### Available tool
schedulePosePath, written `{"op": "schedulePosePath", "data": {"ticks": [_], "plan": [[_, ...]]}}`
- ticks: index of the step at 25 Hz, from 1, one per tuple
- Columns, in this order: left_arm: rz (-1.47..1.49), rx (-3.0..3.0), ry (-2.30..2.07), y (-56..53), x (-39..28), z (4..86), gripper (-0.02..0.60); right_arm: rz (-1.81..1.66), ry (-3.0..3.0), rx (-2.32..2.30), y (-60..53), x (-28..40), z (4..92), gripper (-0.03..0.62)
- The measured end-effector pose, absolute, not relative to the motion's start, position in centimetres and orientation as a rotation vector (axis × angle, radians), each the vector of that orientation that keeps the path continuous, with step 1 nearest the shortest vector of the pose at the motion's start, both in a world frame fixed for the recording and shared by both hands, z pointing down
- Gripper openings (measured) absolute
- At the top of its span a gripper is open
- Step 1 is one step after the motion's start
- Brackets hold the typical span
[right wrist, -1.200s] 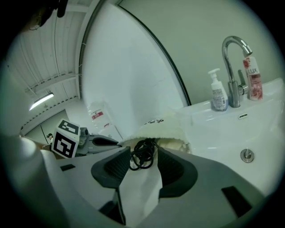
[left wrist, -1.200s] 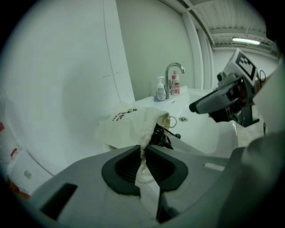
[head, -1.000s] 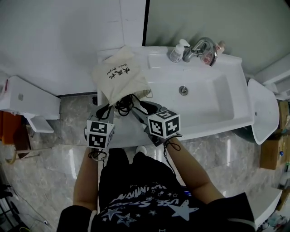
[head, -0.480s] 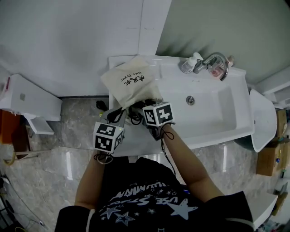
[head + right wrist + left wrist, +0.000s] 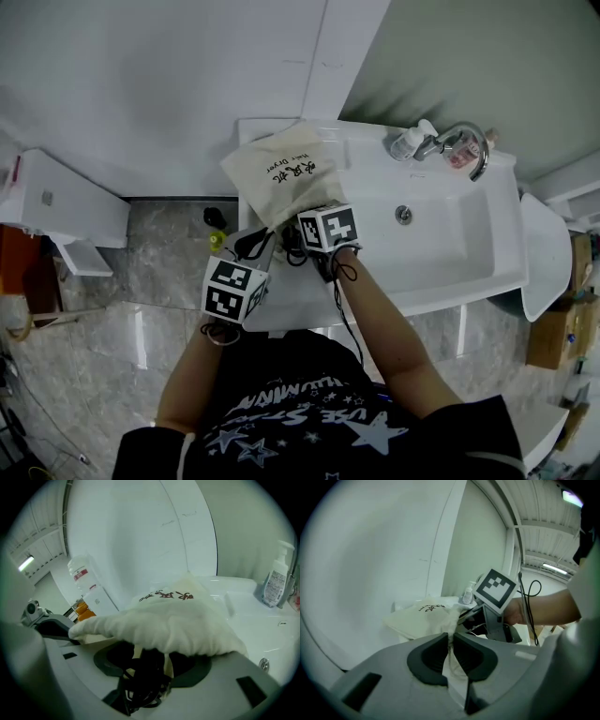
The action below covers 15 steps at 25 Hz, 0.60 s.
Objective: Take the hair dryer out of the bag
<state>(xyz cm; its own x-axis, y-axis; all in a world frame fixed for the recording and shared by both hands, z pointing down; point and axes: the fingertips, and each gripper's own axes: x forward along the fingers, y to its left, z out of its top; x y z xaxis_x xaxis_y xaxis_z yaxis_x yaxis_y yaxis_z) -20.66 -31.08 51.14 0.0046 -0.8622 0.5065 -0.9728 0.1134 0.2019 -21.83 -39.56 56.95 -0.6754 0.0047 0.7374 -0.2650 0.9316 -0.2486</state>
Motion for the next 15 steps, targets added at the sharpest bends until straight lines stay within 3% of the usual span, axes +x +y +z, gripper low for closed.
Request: {"op": "schedulePosePath", "data": {"ticks": [2, 12, 15], "plan": [[0.279, 1.785, -1.876, -30.9, -20.8, 51.1, 0.049, 0.409, -2.259, 0.209, -40.1, -22.3, 57.2, 0.221], [0.292, 1.824, -1.839, -30.1, -20.9, 51.5, 0.049, 0.292, -2.102, 0.159, -39.8, -23.7, 60.0, 0.24], [0.281, 1.814, -1.84, -30.0, -21.3, 51.8, 0.049, 0.274, -2.082, 0.109, -39.4, -23.9, 60.1, 0.207]]}}
